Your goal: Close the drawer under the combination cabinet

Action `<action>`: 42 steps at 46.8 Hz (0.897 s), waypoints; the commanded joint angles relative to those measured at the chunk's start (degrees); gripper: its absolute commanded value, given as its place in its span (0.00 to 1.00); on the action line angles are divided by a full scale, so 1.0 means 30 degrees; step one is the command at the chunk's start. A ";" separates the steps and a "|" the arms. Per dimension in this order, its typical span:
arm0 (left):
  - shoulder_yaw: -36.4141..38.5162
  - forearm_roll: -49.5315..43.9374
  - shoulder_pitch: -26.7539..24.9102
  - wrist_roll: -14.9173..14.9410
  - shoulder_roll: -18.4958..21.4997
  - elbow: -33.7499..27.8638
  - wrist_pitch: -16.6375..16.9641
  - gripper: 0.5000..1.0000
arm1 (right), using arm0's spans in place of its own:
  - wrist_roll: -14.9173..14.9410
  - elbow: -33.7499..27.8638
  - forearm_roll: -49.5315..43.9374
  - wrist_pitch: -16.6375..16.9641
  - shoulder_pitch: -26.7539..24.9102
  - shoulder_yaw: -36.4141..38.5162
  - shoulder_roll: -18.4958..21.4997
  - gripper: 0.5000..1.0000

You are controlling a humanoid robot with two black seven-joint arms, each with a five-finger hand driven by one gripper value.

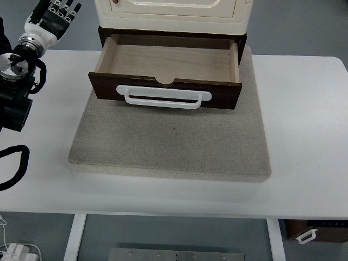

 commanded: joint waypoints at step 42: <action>-0.0088 -0.0030 -0.0103 -0.0674 0.0646 0.0176 -0.0233 1.00 | 0.0000 0.0000 0.0000 0.0000 0.0002 0.0000 0.0000 0.90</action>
